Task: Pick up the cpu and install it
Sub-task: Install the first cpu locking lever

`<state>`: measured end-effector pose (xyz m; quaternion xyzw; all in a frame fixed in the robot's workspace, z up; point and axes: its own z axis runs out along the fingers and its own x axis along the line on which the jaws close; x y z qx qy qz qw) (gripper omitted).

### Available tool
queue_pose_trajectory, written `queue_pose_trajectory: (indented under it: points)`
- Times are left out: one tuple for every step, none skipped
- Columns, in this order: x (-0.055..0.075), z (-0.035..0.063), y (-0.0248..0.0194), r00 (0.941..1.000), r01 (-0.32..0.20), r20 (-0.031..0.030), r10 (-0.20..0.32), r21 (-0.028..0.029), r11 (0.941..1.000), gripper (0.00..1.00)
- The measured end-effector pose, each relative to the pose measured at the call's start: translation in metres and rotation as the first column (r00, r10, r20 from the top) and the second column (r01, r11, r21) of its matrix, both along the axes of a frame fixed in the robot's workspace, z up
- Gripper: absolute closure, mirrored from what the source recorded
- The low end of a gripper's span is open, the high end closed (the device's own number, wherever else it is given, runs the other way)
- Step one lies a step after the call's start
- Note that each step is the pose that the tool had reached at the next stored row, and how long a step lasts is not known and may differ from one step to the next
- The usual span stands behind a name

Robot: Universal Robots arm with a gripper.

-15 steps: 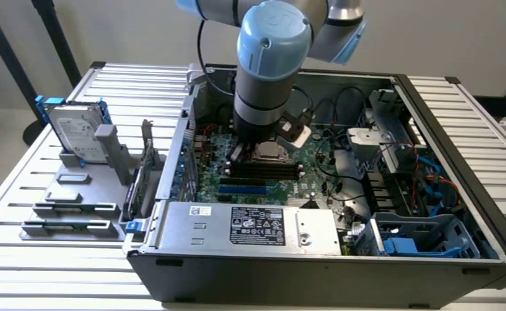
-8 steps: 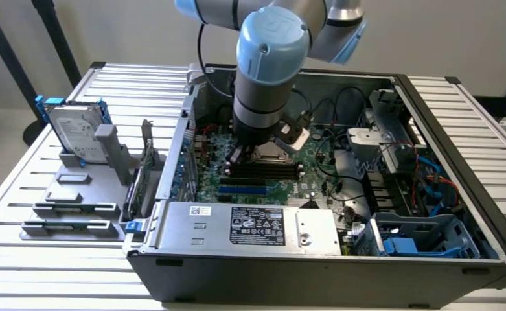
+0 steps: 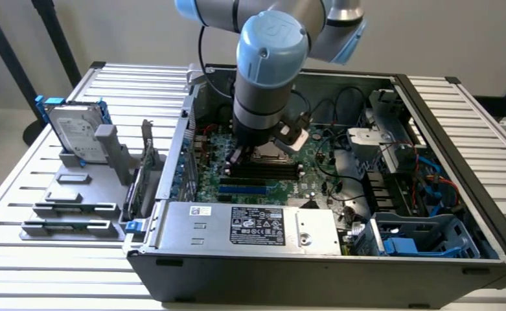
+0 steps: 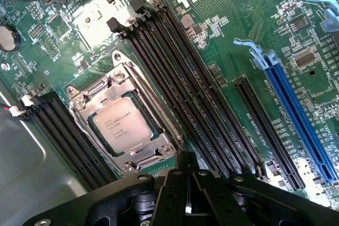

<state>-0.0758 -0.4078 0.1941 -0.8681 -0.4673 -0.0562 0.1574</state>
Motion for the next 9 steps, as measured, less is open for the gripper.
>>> queue_pose_trajectory:
  points:
    - [0.0000,-0.0006,0.0001,1.0000,-0.001,0.0000,0.001,0.0000,1.0000,0.89]
    - [-0.0001,-0.0011,0.0002,1.0000,-0.002,-0.0003,0.002,-0.0002,1.0000,0.89]
    - [-0.0002,-0.0016,0.0003,1.0000,-0.002,-0.0003,0.002,0.0000,1.0000,0.89]
    - [-0.0002,-0.0015,0.0003,1.0000,-0.003,-0.0003,0.003,-0.0002,1.0000,0.89]
    - [-0.0002,-0.0015,0.0003,1.0000,-0.003,-0.0007,0.003,-0.0002,1.0000,0.89]
    - [-0.0002,-0.0016,0.0003,1.0000,-0.003,-0.0013,0.003,-0.0002,1.0000,0.89]
    - [-0.0002,-0.0016,0.0003,1.0000,-0.003,-0.0021,0.003,0.0000,1.0000,0.89]
    - [-0.0002,-0.0014,0.0003,1.0000,-0.003,-0.0036,0.003,0.0001,1.0000,0.89]
    - [-0.0002,-0.0008,0.0004,1.0000,-0.003,-0.0058,0.003,0.0002,1.0000,0.89]
